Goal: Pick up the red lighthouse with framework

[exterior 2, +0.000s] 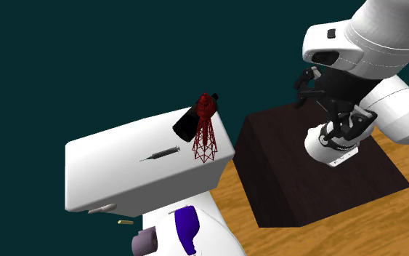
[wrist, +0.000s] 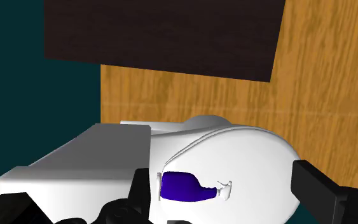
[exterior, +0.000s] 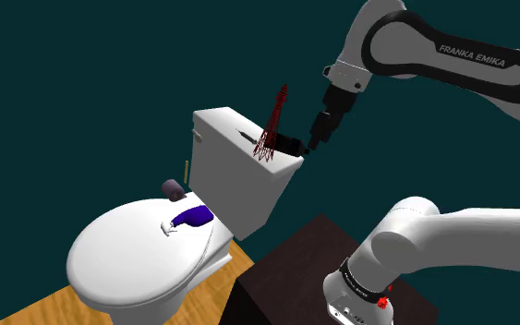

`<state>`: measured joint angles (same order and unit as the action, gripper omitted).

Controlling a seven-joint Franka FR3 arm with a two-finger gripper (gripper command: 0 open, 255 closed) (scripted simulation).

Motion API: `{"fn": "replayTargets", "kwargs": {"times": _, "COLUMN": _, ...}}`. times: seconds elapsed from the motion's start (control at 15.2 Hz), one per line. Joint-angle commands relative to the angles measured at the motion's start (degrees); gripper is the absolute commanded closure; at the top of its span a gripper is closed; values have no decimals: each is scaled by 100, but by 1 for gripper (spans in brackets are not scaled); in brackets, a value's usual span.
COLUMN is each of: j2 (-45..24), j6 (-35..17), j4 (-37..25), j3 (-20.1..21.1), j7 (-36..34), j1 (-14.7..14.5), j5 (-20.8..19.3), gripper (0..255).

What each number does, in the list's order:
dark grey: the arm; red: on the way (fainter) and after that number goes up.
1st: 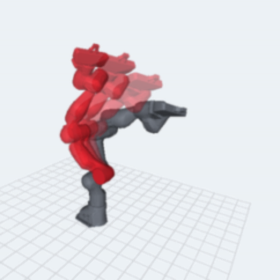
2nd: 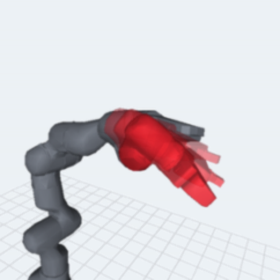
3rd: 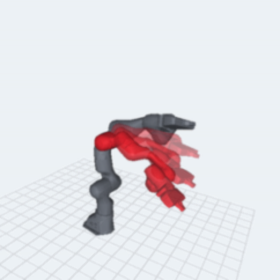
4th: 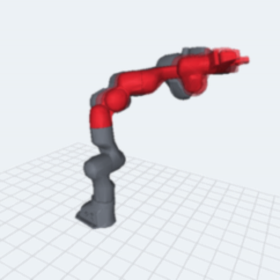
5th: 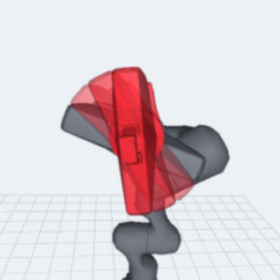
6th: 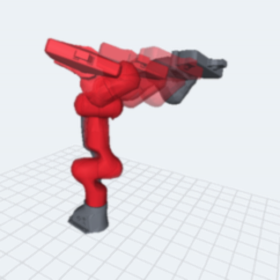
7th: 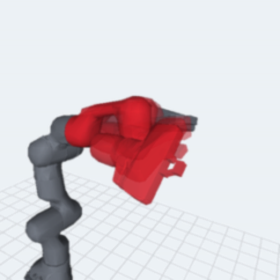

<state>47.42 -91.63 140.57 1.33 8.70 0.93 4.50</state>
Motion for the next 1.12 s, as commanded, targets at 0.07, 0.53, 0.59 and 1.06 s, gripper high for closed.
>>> {"fn": "replayTargets", "kwargs": {"times": 0.07, "j2": -271, "j6": 39, "j4": -249, "j3": -16, "j7": 58, "j1": 19, "j5": -87, "gripper": 0}}
{"fn": "replayTargets", "kwargs": {"times": 0.53, "j2": -2100, "j6": 515, "j4": -2159, "j3": -53, "j7": 405, "j1": 118, "j5": -650, "gripper": 0}}
{"fn": "replayTargets", "kwargs": {"times": 0.59, "j2": -2358, "j6": 611, "j4": -2459, "j3": -50, "j7": 450, "j1": 128, "j5": -728, "gripper": 0}}
{"fn": "replayTargets", "kwargs": {"times": 1.06, "j2": -4248, "j6": 1499, "j4": -4876, "j3": 18, "j7": 773, "j1": 160, "j5": -1291, "gripper": 0}}
